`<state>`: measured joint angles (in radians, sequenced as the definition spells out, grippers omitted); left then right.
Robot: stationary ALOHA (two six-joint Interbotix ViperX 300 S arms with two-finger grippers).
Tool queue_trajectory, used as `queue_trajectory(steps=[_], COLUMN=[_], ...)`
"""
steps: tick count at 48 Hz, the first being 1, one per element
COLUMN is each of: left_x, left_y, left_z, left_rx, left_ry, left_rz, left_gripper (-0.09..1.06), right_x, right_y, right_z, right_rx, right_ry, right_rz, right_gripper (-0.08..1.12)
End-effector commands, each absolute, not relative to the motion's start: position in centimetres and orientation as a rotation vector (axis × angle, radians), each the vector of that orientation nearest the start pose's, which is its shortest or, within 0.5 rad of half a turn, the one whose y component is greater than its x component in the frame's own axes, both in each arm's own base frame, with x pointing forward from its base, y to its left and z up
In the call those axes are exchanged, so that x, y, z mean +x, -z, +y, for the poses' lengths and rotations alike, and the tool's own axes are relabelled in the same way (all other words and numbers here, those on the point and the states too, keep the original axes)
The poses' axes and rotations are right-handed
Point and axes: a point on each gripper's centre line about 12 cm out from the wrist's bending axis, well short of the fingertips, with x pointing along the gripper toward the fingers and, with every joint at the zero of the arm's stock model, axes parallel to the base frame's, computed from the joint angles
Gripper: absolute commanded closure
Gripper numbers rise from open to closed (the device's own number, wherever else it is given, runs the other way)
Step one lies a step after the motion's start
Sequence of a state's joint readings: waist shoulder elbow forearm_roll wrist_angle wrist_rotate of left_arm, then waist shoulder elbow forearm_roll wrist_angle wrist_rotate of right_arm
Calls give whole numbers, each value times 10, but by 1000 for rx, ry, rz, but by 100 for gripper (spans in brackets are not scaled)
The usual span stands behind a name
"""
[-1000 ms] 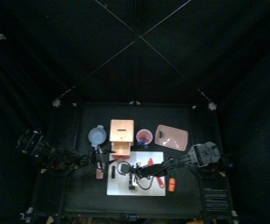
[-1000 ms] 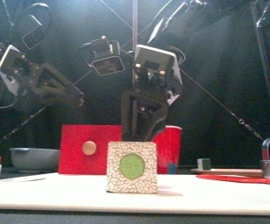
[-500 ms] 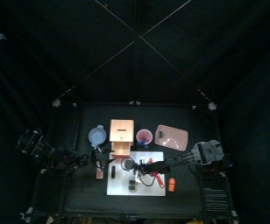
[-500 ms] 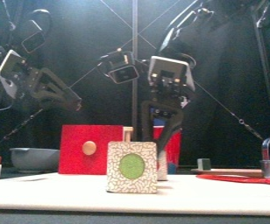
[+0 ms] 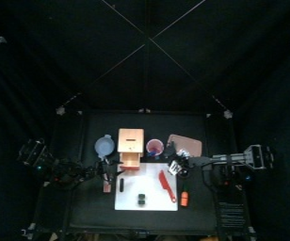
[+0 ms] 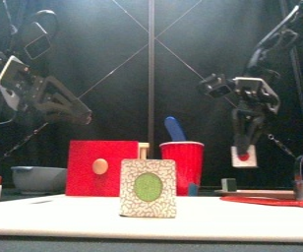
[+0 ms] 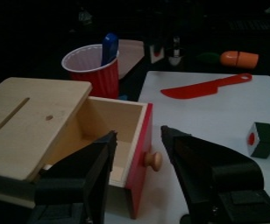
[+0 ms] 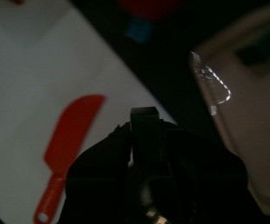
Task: Place sushi on board then cut the sushi with the knife then place the pieces on the plate
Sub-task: Place the 4 sushi pieces on the plate
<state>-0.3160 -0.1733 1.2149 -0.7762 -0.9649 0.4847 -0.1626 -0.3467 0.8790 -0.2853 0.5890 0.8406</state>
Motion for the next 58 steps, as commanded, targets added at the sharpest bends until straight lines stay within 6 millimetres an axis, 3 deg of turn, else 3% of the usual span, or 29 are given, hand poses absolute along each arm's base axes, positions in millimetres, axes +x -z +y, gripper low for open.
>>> queue_trajectory(steps=[1, 8, 24, 33, 46, 58], left_x=[267, 267, 267, 266, 267, 270], left_y=[-157, -158, -157, -156, -153, -150], left_z=[-16, -16, -16, -16, -17, -19], left_rx=[77, 77, 78, 78, 82, 85], left_ry=[-296, -296, -296, -296, -293, -287], left_rz=[187, 186, 190, 193, 201, 215], left_gripper=[14, 14, 14, 14, 14, 14], right_x=[233, 220, 224, 227, 226, 223], right_y=[-182, -175, -152, -144, -143, -146], right_z=[-90, -120, -161, -166, -167, -170], right_rx=[623, 723, 824, 833, 831, 830], right_ry=[727, 844, 954, 971, 977, 995], right_rz=[888, 821, 809, 836, 846, 849], right_gripper=[40, 40, 39, 37, 26, 25])
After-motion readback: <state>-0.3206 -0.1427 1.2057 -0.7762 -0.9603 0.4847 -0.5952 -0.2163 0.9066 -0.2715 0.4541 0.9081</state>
